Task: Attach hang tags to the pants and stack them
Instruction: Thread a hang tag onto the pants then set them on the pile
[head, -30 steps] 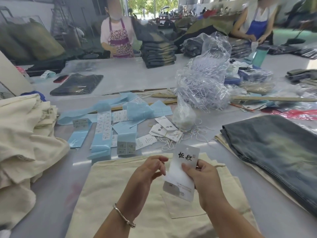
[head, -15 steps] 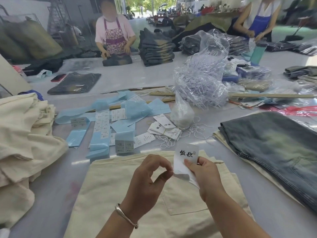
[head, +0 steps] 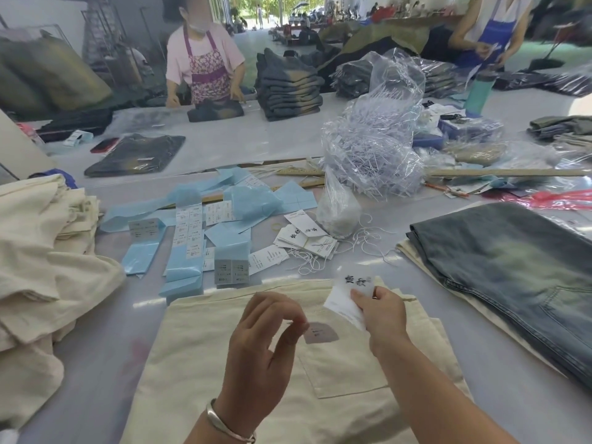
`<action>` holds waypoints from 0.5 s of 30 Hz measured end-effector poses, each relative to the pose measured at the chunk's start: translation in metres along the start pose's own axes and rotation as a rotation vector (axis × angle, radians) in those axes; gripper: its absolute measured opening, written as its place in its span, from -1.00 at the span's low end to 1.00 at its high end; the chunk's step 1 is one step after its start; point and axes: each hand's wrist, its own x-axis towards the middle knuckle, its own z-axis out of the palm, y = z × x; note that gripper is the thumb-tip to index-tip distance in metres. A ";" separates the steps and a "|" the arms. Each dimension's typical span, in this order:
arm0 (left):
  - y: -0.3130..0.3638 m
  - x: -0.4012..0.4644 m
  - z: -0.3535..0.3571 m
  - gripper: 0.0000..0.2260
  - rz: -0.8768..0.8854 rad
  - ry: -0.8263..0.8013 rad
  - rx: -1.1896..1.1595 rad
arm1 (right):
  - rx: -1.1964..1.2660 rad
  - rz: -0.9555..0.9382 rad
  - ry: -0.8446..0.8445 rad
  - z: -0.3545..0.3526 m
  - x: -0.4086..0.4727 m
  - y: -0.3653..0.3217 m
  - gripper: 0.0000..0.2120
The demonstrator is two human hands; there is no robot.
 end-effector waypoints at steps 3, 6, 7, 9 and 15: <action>0.000 0.004 -0.016 -0.89 -0.035 0.010 -0.093 | -0.117 -0.091 0.067 -0.015 0.010 0.006 -0.87; 0.000 0.006 -0.017 -0.81 -0.428 -0.015 -0.516 | -0.221 -0.180 -0.048 -0.015 0.004 0.004 -0.90; 0.000 0.006 -0.014 -0.79 -0.573 0.026 -0.705 | -0.253 -0.208 -0.101 -0.013 -0.001 0.002 -0.93; -0.004 0.008 -0.008 -0.75 -0.753 0.008 -0.956 | -0.334 -0.296 -0.186 -0.007 -0.013 -0.004 -0.90; -0.012 0.016 0.012 -0.78 -0.833 -0.472 -0.932 | -0.316 -0.529 -0.336 -0.006 -0.047 -0.022 -0.82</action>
